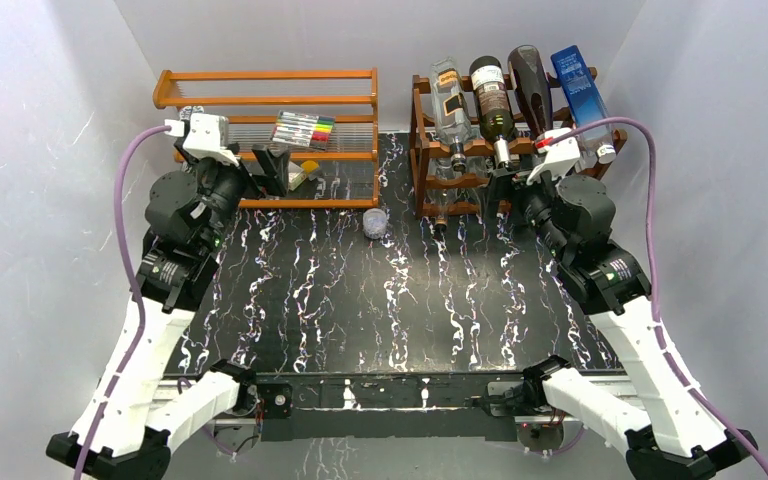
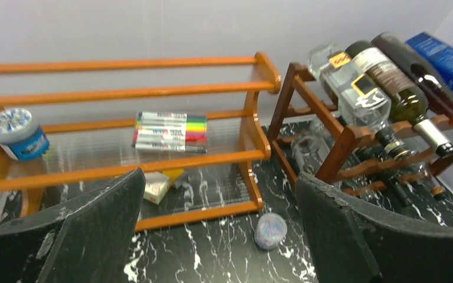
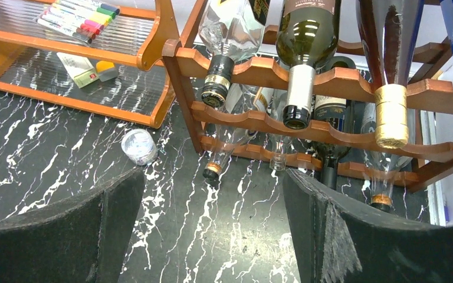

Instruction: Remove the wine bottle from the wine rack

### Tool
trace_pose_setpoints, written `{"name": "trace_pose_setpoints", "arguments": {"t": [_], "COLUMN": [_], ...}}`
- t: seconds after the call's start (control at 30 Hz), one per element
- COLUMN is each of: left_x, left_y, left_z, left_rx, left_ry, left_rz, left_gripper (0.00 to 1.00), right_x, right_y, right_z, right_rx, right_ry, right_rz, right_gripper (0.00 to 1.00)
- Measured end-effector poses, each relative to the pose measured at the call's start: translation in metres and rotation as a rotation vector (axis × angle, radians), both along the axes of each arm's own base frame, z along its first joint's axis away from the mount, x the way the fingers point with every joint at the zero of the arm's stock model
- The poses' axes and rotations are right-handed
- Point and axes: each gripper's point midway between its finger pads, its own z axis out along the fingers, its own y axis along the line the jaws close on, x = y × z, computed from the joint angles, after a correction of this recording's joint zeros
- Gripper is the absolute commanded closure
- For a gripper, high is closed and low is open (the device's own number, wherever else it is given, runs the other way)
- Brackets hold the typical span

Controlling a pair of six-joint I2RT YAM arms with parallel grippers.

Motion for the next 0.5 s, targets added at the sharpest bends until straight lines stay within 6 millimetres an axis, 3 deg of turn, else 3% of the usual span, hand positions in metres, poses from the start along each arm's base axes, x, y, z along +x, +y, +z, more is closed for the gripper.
{"name": "trace_pose_setpoints", "arguments": {"t": [0.27,0.5], "left_x": [0.019,0.022], "left_y": [0.005,0.002], "left_z": [-0.053,-0.08], "left_rx": [-0.043,-0.082], "left_ry": [0.166,0.255], "left_rz": [-0.01,-0.049], "left_gripper": [0.02,0.02], "right_x": [0.001,0.002], "right_y": [0.003,0.008], "right_z": [-0.005,-0.013], "right_rx": [-0.005,-0.011], "right_ry": [0.017,0.05], "right_rz": [-0.032,-0.036], "right_gripper": [0.02,0.02]}}
